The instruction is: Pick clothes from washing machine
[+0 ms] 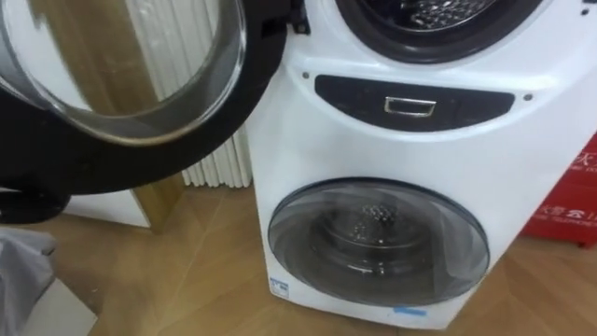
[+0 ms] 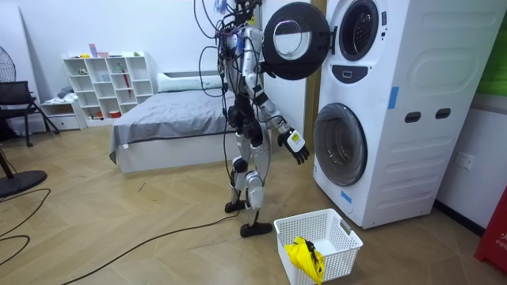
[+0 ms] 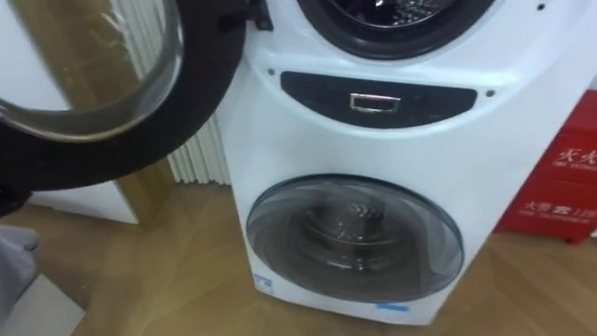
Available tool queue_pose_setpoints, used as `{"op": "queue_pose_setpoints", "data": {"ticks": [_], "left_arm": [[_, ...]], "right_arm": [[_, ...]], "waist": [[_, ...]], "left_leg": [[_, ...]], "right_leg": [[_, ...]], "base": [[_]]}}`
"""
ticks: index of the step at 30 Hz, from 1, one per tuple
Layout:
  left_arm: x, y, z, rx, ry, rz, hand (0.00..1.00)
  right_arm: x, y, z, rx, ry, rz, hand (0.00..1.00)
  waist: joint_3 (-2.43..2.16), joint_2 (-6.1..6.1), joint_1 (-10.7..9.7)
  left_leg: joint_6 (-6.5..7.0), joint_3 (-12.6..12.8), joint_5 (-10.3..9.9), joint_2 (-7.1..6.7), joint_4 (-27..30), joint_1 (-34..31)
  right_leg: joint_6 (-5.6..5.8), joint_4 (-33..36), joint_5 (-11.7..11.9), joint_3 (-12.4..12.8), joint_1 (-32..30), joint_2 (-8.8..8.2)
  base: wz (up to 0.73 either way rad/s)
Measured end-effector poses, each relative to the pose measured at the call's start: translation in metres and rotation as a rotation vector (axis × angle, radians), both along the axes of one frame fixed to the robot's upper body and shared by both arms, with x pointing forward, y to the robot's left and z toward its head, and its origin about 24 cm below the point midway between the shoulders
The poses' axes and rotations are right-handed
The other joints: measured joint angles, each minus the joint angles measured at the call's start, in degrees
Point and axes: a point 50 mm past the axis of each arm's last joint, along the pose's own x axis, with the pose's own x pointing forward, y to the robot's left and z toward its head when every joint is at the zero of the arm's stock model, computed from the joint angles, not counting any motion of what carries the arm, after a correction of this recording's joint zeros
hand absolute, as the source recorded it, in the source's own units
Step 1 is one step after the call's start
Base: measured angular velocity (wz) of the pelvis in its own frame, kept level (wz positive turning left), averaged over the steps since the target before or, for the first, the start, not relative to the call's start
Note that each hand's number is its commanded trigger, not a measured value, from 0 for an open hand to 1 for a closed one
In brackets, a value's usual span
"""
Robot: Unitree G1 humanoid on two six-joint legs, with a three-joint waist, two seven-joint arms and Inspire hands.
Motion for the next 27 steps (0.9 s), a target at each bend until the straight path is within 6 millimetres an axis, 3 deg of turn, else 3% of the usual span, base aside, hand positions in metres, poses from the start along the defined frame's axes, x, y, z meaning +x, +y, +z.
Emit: {"op": "queue_pose_setpoints", "data": {"ticks": [2,4,7,11,14,19,23,27], "left_arm": [[-0.015,-0.022,-0.004,-0.026,-0.032,-0.053,0.0],[-0.024,-0.034,-0.007,-0.047,-0.031,-0.097,0.0],[-0.035,-0.05,-0.012,-0.075,-0.049,-0.146,0.0],[-0.045,-0.063,-0.023,-0.094,-0.044,-0.227,0.0],[-0.054,-0.075,-0.033,-0.114,-0.036,-0.297,0.0],[-0.065,-0.104,-0.051,-0.075,0.037,-0.462,0.0],[-0.07,-0.134,-0.071,-0.031,0.127,-0.65,0.0],[-0.075,-0.148,-0.083,0.012,0.197,-0.76,0.0]], "right_arm": [[0.003,0.007,-0.003,0.029,0.012,0.042,0.0],[0.005,0.012,-0.005,0.045,0.025,0.063,0.0],[0.012,0.02,-0.006,0.079,0.007,0.071,0.0],[0.017,0.029,-0.007,0.115,-0.003,0.097,0.0],[0.015,0.032,-0.008,0.13,-0.001,0.1,0.0],[0.021,0.034,-0.005,0.129,-0.033,0.117,0.0],[0.022,0.034,-0.006,0.118,-0.043,0.115,0.0],[0.022,0.038,-0.007,0.126,-0.041,0.114,0.0]], "waist": [[-0.08,-0.15,-0.3],[-0.29,-0.71,-0.4],[-0.26,-1.22,-0.6],[-0.23,-2.13,-0.8],[-0.06,-2.93,-1.0],[-0.16,-4.44,-1.5],[-0.16,-4.56,-1.9],[-0.25,-4.47,-3.5]], "left_leg": [[0.85,0.7,0.5,-0.84,-0.9,0.5],[1.22,2.9,0.8,-1.32,-1.3,1.1],[2.21,6.1,1.3,-2.12,-2.5,1.4],[2.98,7.6,1.8,-2.69,-3.6,2.2],[3.05,8.4,1.8,-2.73,-4.0,2.7],[2.93,9.7,1.7,-2.62,-4.2,2.9],[2.65,11.1,1.7,-2.38,-4.6,3.8],[2.28,12.1,1.5,-1.83,-4.7,4.1]], "right_leg": [[0.82,0.0,0.0,0.2,0.6,-1.08],[1.56,0.2,-0.4,0.2,0.9,-2.01],[2.4,0.4,-0.6,0.1,0.6,-3.3],[3.49,0.2,0.1,-0.6,0.7,-3.93],[3.51,0.0,0.4,-1.5,1.5,-3.97],[3.52,0.0,0.4,-2.2,1.5,-3.91],[3.52,0.0,0.4,-2.2,1.4,-3.61],[3.5,0.0,0.4,-2.1,1.2,-3.1]], "base": [[0.26],[0.13],[0.0],[-0.16],[-0.18],[-0.15],[-0.23],[-0.16]]}}
